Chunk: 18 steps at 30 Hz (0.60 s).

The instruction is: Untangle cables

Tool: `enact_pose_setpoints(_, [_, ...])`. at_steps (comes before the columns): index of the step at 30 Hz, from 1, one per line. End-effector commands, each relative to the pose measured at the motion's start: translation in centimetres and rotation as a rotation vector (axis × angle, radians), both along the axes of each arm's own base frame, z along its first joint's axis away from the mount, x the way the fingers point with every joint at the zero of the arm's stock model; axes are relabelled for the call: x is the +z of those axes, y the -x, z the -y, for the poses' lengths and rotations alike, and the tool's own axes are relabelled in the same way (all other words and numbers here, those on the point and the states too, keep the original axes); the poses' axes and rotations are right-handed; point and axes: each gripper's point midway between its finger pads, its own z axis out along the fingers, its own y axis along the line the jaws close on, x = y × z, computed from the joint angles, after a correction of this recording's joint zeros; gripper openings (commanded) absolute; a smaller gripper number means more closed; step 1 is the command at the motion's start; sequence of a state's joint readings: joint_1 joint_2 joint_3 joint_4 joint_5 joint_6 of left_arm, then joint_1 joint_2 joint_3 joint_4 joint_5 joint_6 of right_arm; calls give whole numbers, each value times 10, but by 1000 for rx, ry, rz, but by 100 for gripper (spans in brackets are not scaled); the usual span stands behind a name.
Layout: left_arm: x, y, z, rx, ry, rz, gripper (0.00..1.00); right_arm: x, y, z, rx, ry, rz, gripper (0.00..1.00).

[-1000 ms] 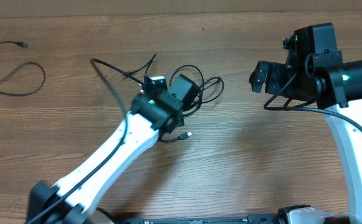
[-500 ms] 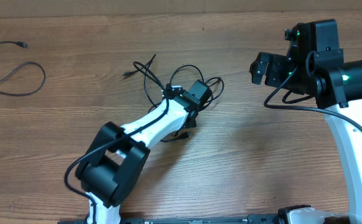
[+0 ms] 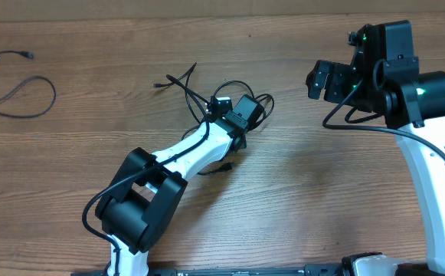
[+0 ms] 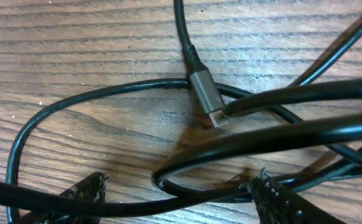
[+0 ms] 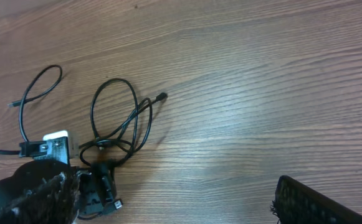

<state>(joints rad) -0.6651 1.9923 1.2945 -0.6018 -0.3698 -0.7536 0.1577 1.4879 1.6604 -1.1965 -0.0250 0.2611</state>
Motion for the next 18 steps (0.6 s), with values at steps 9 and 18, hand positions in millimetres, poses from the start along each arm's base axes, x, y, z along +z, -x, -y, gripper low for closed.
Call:
enact_pose_setpoints(9, [2, -15, -2, 11, -7, 61, 4, -2, 2, 3, -6, 9, -10, 100])
enact_pose_setpoints(18, [78, -17, -17, -13, 74, 23, 4, -17, 1, -15, 48, -68, -59, 100])
